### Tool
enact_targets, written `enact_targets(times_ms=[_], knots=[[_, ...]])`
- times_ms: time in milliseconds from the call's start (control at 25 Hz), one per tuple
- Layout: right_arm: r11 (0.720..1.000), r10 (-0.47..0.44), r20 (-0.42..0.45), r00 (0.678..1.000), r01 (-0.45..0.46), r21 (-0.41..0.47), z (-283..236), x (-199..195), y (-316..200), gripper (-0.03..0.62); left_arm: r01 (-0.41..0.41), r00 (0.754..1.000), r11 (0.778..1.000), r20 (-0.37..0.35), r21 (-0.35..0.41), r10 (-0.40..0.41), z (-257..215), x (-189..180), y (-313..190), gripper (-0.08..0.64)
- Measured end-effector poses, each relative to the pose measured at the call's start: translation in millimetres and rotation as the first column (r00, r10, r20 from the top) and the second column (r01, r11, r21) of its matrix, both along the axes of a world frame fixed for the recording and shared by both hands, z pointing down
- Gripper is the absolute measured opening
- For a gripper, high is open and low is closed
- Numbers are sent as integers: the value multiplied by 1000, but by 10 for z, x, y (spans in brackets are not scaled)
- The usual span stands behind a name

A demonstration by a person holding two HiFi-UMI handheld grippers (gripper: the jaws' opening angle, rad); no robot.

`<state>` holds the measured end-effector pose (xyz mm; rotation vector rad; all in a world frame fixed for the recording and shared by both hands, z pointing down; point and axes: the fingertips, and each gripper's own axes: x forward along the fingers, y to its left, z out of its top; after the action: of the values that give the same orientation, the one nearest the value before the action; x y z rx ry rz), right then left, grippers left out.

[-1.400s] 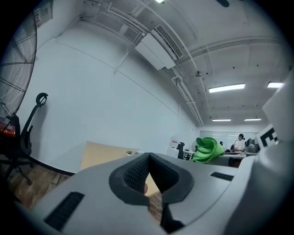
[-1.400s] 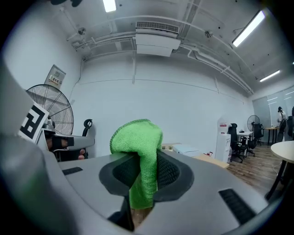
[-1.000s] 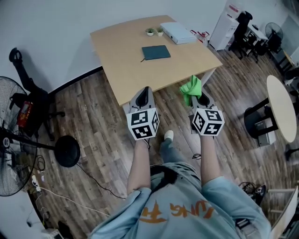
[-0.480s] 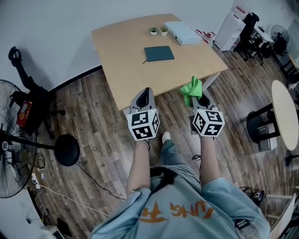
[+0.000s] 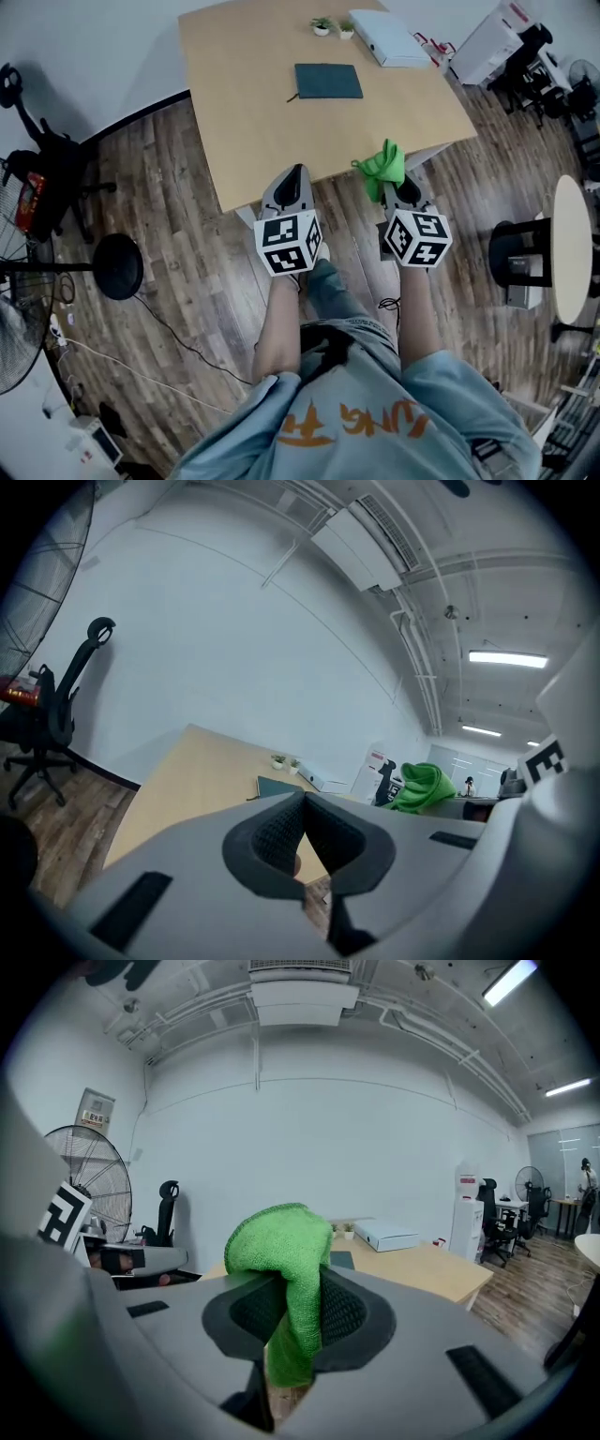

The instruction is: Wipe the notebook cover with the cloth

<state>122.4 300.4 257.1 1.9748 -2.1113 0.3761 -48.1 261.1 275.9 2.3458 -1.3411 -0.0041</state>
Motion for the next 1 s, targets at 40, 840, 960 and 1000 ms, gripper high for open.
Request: enact_targets(times_ms=[40,840,960,1000], knots=[[1000,-20,2,1000,20,-7,30,20,-103,69,17,1000,1000,-2,-8,-17,46,22,-87,17],[985,-174,146,974,170,37,42,624,-2028,69,155,966,988,212,-13,-148,189,591,-1550,17],[985,-174,178,968,172,28,109,629,-2178,69,143,965,990,224,-8,-138,158,646,-1680,17],[985,-172,186,967,172,19,154,621,-2215,69,138,965,990,225,-13,-132,179,656,-1716,17]])
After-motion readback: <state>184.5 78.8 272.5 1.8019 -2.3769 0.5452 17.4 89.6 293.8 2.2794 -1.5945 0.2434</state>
